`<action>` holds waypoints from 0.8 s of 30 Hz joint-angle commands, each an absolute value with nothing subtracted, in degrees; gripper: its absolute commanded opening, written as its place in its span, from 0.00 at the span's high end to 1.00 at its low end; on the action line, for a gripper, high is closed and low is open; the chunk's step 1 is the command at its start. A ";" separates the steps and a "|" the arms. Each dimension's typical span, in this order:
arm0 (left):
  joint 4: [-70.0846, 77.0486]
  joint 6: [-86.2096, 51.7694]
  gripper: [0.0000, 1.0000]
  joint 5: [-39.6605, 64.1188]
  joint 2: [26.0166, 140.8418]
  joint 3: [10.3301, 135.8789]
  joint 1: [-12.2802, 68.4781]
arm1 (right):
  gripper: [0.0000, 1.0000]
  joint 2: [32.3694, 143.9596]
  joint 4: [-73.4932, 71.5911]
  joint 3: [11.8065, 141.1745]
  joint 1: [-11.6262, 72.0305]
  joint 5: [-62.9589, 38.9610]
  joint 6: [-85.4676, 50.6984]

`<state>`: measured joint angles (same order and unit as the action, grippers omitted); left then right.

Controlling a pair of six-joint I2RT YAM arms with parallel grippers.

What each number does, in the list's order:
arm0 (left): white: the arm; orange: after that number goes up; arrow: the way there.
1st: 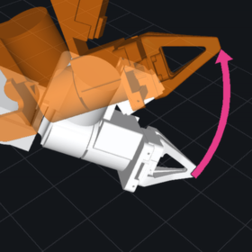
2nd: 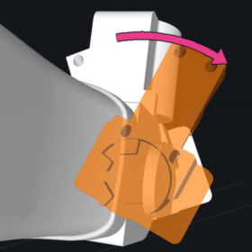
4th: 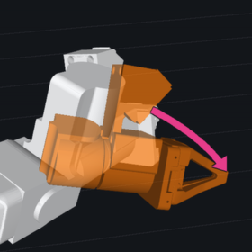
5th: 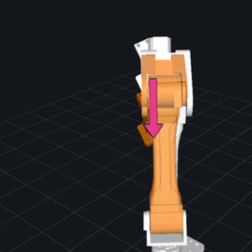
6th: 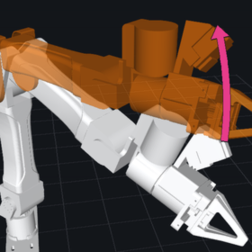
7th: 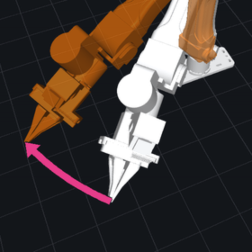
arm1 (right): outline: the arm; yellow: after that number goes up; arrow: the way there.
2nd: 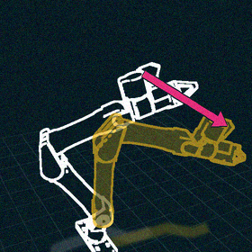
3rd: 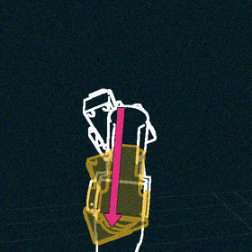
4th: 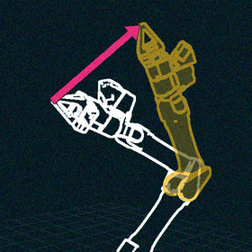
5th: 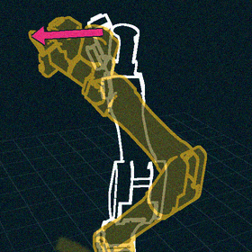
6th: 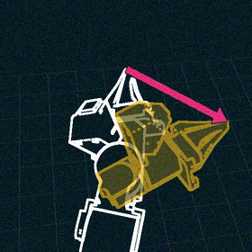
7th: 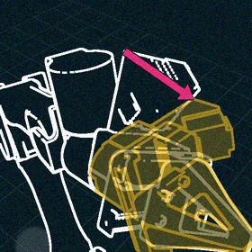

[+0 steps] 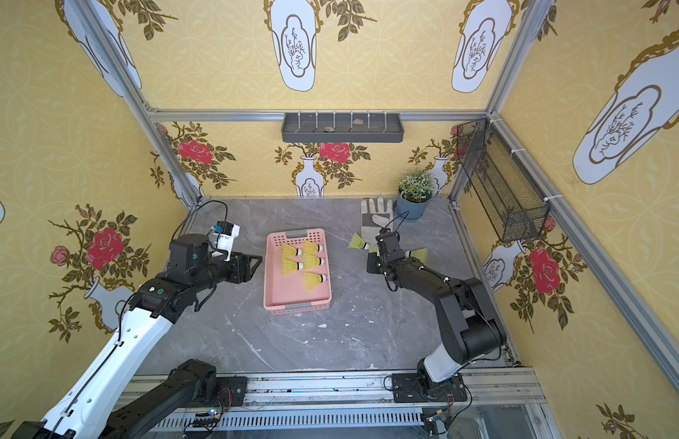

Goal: Put the shuttlecocks into the storage box
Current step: Pick up the shuttlecock at the center of the board, then place the shuttlecock in the storage box.

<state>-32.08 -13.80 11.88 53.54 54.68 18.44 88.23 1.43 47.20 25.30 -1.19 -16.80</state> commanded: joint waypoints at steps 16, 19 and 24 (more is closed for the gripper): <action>-29.74 -14.11 0.31 19.95 56.40 54.93 18.43 | 0.81 82.23 11.10 59.75 39.78 -13.77 -4.66; -29.14 -14.47 0.31 22.30 57.16 55.43 18.43 | 0.81 83.20 13.83 62.49 42.19 -14.78 -3.16; -28.07 -15.21 0.31 28.28 58.68 56.90 18.41 | 0.80 84.28 18.20 65.66 44.21 -17.98 -1.25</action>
